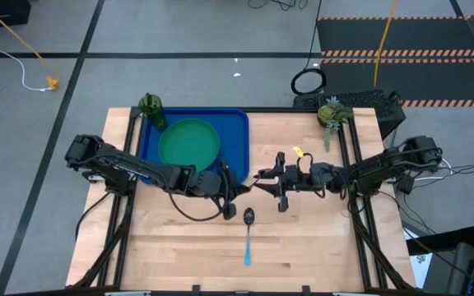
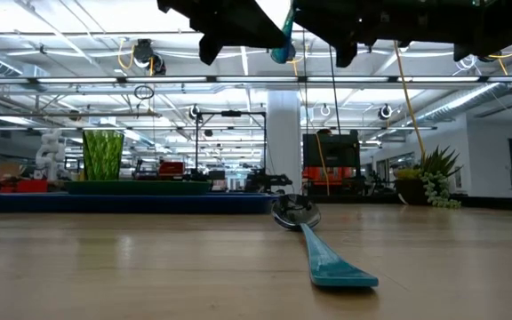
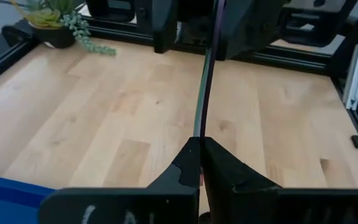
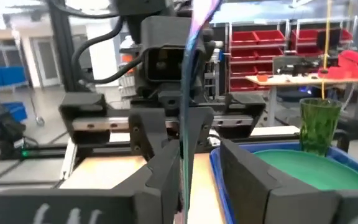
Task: Pick and place plate/cup/fork/spoon on tray
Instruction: Put the iridescent fork on the blue tray
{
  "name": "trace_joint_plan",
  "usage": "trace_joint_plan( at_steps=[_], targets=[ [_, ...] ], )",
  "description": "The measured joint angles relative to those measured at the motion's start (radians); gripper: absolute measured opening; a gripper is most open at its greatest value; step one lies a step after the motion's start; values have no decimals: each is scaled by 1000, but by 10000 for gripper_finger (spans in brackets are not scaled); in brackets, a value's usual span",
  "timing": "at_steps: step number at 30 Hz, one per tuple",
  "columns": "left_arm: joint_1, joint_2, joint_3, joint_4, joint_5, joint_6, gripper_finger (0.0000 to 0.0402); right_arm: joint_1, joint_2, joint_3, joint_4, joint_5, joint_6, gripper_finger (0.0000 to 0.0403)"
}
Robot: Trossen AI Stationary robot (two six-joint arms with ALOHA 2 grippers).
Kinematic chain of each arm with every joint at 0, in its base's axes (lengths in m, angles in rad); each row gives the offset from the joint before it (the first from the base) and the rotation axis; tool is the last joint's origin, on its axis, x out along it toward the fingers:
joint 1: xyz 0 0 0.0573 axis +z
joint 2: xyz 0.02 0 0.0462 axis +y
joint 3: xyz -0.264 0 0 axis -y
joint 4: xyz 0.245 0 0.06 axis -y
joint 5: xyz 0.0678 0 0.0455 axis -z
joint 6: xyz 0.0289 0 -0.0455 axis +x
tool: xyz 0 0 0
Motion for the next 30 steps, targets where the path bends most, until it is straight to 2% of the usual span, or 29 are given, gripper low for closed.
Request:
trace_joint_plan(
  at_steps=[9, 26, 30],
  targets=[
    [3, 0, 0, 27, 2, 3, 4, -1, 0, 0, -1, -58, -39, 7],
    [3, 0, 0, 36, -4, -3, 21, -5, 0, 0, 6, -29, 8, 1],
    [1, 1, 0, 36, -44, -3, 21, -6, 0, 0, 6, -25, 10, 1]
  ],
)
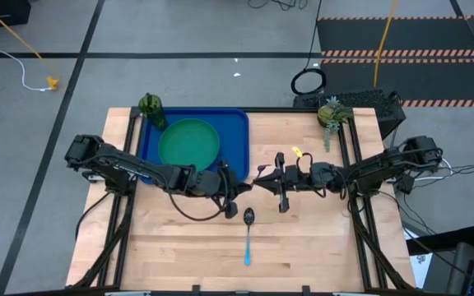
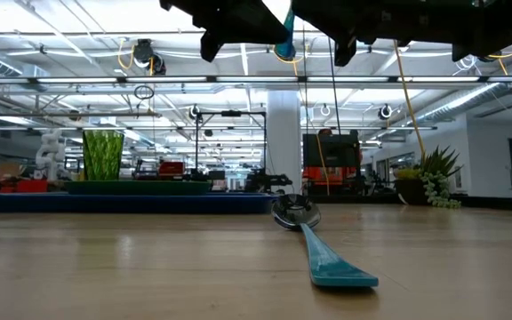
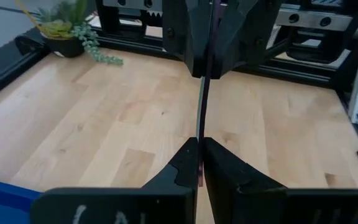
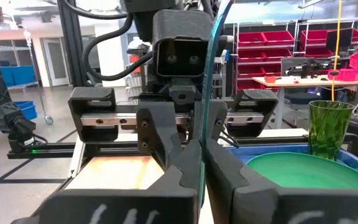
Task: Pick and place plate/cup/fork/spoon on tray
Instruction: Put the iridescent fork on the blue tray
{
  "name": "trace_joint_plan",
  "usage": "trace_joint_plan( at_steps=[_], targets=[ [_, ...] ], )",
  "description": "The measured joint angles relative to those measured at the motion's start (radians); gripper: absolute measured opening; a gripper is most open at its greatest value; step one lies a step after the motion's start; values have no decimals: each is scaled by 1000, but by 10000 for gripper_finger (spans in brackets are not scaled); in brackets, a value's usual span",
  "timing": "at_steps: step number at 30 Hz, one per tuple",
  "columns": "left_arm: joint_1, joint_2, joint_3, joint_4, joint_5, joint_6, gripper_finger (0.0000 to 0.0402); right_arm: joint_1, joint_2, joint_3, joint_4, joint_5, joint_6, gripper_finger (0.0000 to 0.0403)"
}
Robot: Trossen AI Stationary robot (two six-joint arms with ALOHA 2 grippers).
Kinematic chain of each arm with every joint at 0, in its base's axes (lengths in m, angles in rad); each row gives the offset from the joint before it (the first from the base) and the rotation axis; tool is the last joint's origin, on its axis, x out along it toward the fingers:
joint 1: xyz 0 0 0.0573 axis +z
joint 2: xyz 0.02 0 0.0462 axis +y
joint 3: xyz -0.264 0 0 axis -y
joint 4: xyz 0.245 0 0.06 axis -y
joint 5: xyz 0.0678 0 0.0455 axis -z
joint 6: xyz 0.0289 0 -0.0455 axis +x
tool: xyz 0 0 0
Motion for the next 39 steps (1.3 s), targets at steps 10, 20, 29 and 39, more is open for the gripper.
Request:
trace_joint_plan(
  at_steps=[10, 20, 29, 39],
  targets=[
    [-2, 0, 0, -16, -21, -20, 70, -6, 0, 0, -4, 0, 23, 0],
    [-4, -27, 0, -141, -27, -114, 159, -8, 0, 0, -3, 3, 27, 0],
    [-28, -86, 1, -182, -107, -158, 161, -55, 0, 0, -85, 21, 192, 0],
    [-19, -82, 1, -175, -157, -150, 161, -99, 90, 0, -95, -37, 374, 0]
  ],
)
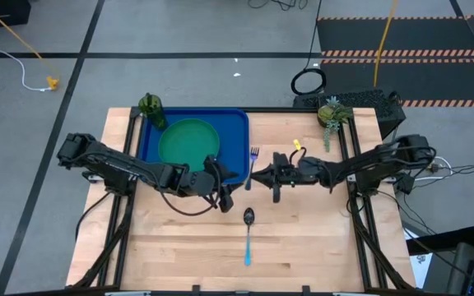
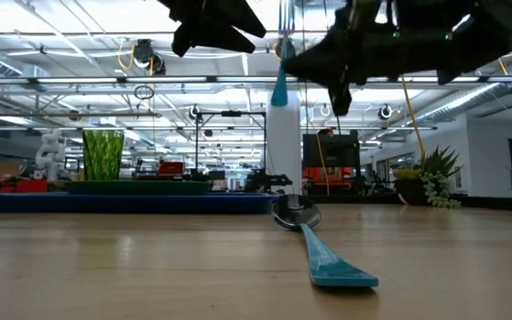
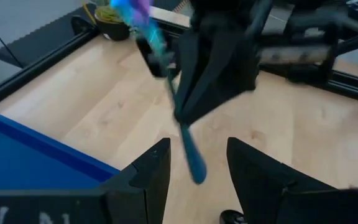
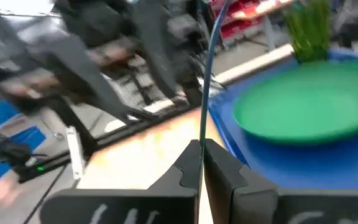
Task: Pick and place plate/cup/fork/spoon on tray
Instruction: Put the iridescent fork on the blue tray
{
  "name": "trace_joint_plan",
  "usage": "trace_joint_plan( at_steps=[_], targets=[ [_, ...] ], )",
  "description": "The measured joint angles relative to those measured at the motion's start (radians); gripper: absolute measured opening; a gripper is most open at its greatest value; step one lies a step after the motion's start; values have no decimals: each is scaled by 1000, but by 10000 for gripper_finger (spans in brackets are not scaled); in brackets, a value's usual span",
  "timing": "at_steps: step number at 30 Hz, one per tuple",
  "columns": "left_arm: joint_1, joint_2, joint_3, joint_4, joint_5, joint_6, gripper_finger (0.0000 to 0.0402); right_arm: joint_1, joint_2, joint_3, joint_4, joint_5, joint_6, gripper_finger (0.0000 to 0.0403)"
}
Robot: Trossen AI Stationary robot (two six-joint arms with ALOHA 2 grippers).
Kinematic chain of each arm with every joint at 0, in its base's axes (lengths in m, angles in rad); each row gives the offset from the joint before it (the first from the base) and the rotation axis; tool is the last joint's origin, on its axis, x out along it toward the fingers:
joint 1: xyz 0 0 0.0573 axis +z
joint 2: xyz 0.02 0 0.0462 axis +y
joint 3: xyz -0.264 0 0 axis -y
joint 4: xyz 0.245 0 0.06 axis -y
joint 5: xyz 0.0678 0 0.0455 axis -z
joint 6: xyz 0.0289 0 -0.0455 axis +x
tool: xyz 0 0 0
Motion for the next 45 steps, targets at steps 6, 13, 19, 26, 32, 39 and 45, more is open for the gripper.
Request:
trace_joint_plan(
  at_steps=[6, 13, 19, 26, 32, 39, 45],
  targets=[
    [4, 0, 0, -31, -29, 19, 161, -28, 104, 0, 169, -50, 71, 0],
    [11, 3, 0, -95, -53, -16, 161, -74, 190, 0, 276, -127, 155, 0],
    [8, 38, 0, -89, -49, -54, 161, -88, 260, 0, 418, -150, 216, 0],
    [13, 68, -2, -122, -50, -110, 161, -112, 272, 2, 466, -218, 241, 0],
    [8, 29, -100, -125, -57, -150, 161, -118, 270, 2, 469, -260, 247, 0],
    [9, -142, -356, 240, -5, -124, 161, -120, 268, 2, 455, -260, 232, 0],
    [42, -222, -625, 572, 26, -234, 161, -123, 268, 7, 461, -253, 233, 0]
  ],
)
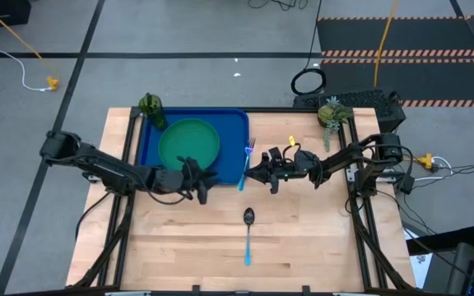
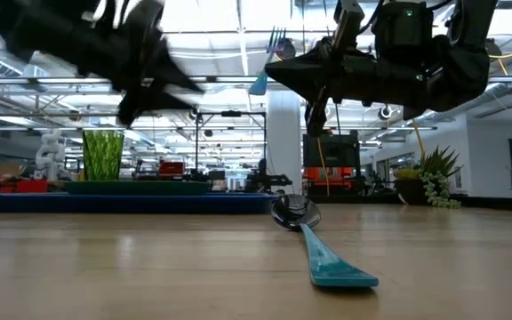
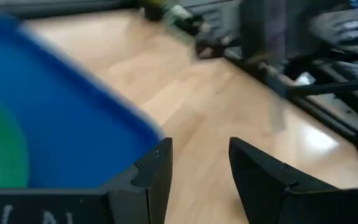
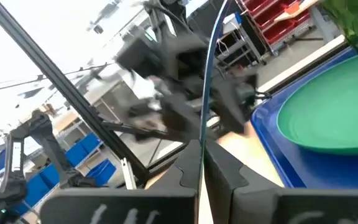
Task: Pick and place plate/cup/fork/spoon on tray
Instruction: Put the iridescent fork on the blue tray
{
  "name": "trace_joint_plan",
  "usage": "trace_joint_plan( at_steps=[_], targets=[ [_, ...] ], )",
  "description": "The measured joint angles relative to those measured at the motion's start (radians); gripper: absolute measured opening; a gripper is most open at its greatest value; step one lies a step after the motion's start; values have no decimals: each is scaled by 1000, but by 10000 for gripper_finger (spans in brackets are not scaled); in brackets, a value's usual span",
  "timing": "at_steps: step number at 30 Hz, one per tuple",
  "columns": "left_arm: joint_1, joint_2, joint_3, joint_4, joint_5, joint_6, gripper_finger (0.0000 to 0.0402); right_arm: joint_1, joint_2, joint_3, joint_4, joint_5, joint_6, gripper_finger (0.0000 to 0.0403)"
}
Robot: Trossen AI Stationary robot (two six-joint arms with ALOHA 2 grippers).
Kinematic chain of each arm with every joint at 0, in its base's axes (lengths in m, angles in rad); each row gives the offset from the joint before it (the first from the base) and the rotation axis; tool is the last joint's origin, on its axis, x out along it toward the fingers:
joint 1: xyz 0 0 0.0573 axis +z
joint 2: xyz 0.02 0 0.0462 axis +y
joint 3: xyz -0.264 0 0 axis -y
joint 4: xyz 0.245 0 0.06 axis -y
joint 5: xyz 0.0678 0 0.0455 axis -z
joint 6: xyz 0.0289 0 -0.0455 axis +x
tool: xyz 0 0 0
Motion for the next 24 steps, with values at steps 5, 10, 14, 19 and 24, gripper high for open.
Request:
trace_joint_plan(
  at_steps=[5, 10, 14, 19, 24],
  targets=[
    [19, 0, -57, 123, 20, -44, 161, 0, 0, 8, -11, 26, -16, 0],
    [-1, 33, -46, 233, 107, -8, 161, 0, 0, 28, -24, 51, -33, 0],
    [-13, 98, -48, 319, 108, 1, 161, 0, 0, 65, -32, 46, -42, 0],
    [-19, 172, -48, 488, 120, 39, 161, 0, 0, 87, -52, 45, -64, 0],
    [-15, 223, -48, 548, 137, 45, 161, -2, 0, 87, -33, 47, -61, 0]
  ],
)
